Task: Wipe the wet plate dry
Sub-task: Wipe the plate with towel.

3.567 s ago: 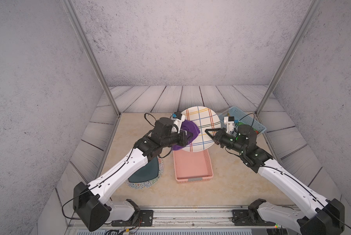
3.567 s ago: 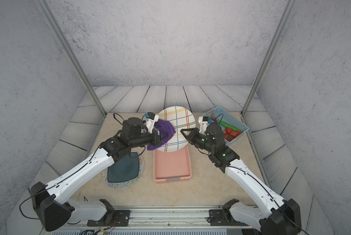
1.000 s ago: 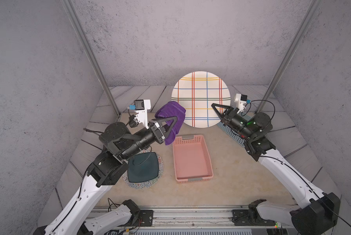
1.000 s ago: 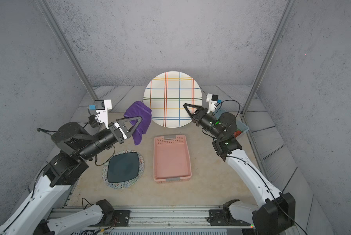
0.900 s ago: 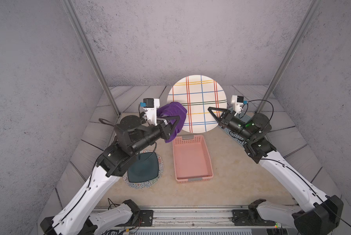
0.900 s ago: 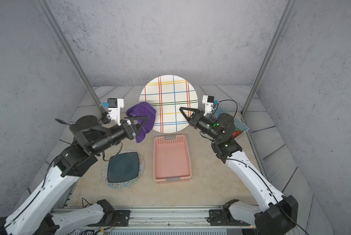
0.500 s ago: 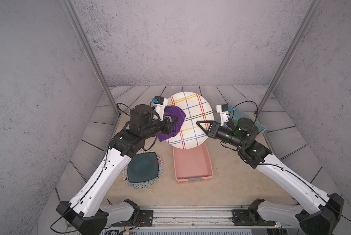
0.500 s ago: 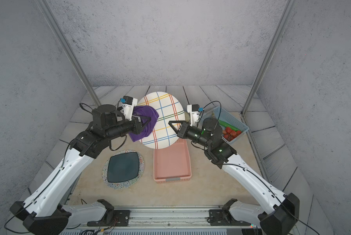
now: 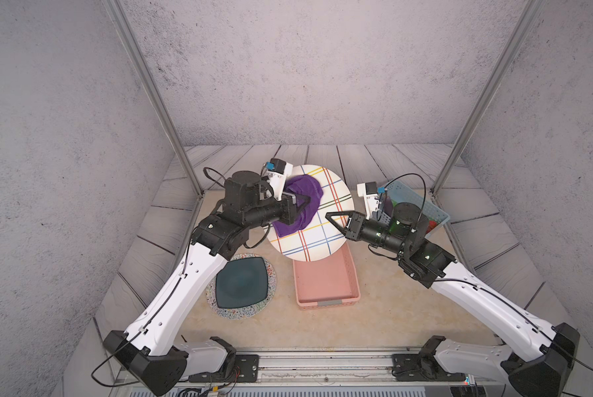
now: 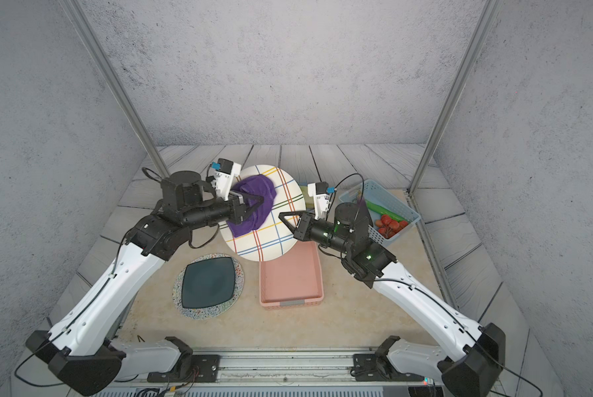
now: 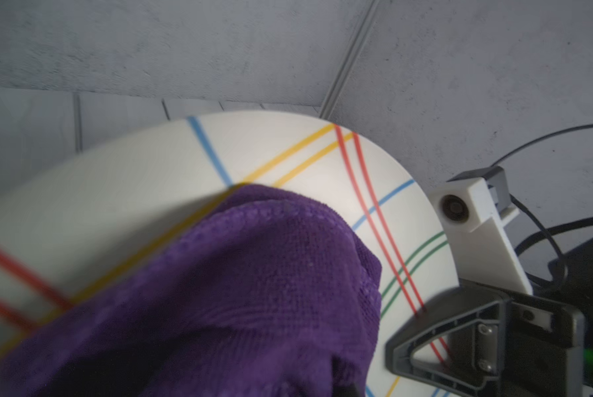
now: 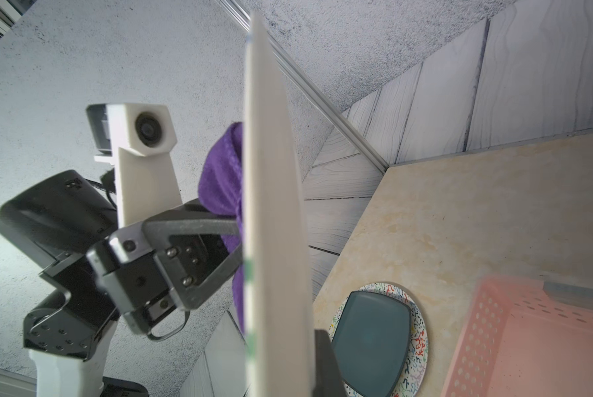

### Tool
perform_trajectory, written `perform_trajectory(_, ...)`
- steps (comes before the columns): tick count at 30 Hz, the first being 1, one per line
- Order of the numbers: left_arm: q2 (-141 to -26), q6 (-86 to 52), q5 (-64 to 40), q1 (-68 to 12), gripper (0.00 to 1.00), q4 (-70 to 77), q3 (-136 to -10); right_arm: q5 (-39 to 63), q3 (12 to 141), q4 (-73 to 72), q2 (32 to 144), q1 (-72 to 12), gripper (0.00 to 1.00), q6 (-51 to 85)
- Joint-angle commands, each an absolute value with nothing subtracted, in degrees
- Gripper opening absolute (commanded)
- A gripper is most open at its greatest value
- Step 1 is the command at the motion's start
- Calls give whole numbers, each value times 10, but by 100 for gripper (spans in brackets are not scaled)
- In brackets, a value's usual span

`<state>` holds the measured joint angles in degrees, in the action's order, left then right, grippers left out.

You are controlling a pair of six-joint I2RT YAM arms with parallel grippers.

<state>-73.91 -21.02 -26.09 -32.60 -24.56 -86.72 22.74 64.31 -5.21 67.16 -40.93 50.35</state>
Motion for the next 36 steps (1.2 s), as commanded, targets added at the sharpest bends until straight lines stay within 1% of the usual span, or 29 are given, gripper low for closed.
perform_trajectory(1,-737,-248,-252,-304,0,-228,-810,291,647,-165,642,-433,0,493)
perform_trajectory(2,-731,-255,-253,-292,0,-220,-804,300,649,-144,647,-441,0,485)
perform_trajectory(4,-740,-232,-245,-298,0,-240,-818,310,650,-128,655,-462,0,465)
perform_trajectory(6,-770,-194,-235,-343,0,-289,-850,316,657,-132,663,-468,0,464)
perform_trajectory(8,-797,-149,-182,-406,0,-330,-877,292,657,-161,660,-464,0,474)
perform_trajectory(9,-805,-144,-167,-418,0,-332,-878,279,661,-164,657,-461,0,478)
perform_trajectory(11,-799,-169,-159,-405,0,-316,-862,271,677,-161,655,-439,0,490)
perform_trajectory(13,-770,-215,-190,-350,0,-275,-840,277,679,-171,650,-409,0,520)
perform_trajectory(16,-735,-347,-316,-224,0,-186,-790,297,646,-232,628,-349,0,600)
perform_trajectory(18,-722,-435,-392,-159,0,-104,-751,312,617,-289,614,-312,0,654)
perform_trajectory(21,-715,-564,-477,-118,0,23,-708,325,578,-379,604,-288,0,719)
perform_trajectory(22,-714,-616,-494,-114,0,84,-693,324,566,-405,602,-284,0,737)
perform_trajectory(23,-712,-700,-508,-111,0,174,-665,321,555,-434,602,-279,0,759)
perform_trajectory(26,-723,-916,-499,-105,0,420,-606,309,537,-495,606,-269,0,807)
perform_trajectory(28,-744,-1051,-466,-105,0,559,-585,316,537,-506,614,-268,0,816)
perform_trajectory(30,-764,-1150,-420,-109,0,659,-577,333,541,-491,628,-269,0,822)
perform_trajectory(33,-775,-1235,-363,-122,0,731,-591,353,537,-526,662,-273,0,842)
perform_trajectory(36,-767,-1248,-334,-143,0,728,-615,349,533,-578,693,-294,0,859)
